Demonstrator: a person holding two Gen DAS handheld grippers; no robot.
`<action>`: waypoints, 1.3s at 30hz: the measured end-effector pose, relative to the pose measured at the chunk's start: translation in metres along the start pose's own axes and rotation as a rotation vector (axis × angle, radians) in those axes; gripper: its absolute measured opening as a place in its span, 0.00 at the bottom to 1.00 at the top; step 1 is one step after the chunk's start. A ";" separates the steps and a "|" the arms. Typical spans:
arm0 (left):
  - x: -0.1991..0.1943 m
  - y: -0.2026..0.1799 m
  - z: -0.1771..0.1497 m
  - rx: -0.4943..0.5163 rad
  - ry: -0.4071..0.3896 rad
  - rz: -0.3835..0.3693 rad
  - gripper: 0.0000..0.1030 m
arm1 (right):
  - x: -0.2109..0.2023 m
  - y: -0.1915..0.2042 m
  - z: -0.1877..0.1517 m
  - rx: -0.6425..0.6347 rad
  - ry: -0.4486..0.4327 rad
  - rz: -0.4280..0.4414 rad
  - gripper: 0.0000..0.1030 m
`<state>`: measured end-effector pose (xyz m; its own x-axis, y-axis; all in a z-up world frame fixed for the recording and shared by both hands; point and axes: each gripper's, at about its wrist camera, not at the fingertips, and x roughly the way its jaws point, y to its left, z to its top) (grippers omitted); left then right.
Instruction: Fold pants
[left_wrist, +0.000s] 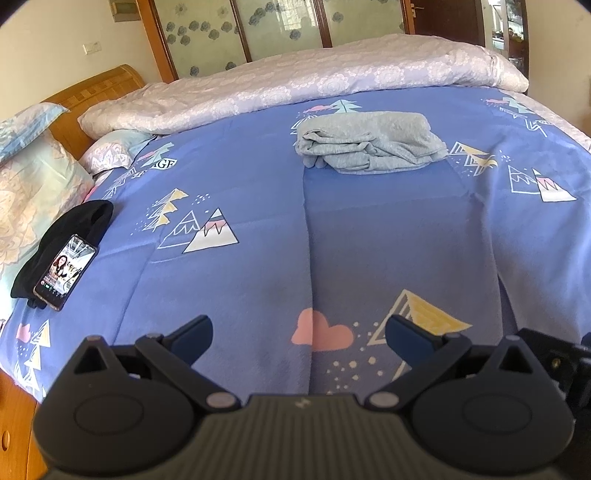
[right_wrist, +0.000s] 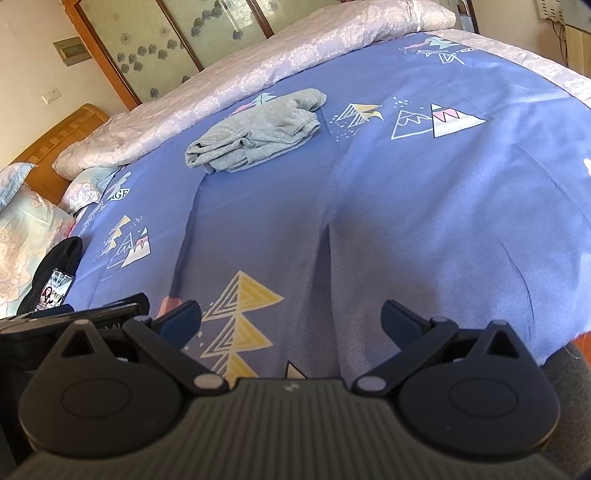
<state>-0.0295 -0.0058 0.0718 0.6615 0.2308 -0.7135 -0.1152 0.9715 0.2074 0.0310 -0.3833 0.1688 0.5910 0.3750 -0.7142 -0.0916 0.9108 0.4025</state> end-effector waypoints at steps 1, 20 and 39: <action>0.000 0.000 0.000 0.000 0.001 0.002 1.00 | 0.000 0.001 0.000 -0.001 0.000 0.001 1.00; -0.003 -0.002 -0.006 0.054 -0.026 0.057 1.00 | 0.000 0.003 -0.001 -0.007 0.003 0.011 1.00; 0.002 0.000 -0.006 0.052 -0.003 0.036 1.00 | 0.001 0.002 -0.003 -0.001 0.011 0.007 1.00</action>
<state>-0.0324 -0.0045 0.0662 0.6597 0.2655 -0.7031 -0.1003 0.9582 0.2678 0.0293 -0.3805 0.1668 0.5815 0.3828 -0.7178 -0.0959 0.9084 0.4069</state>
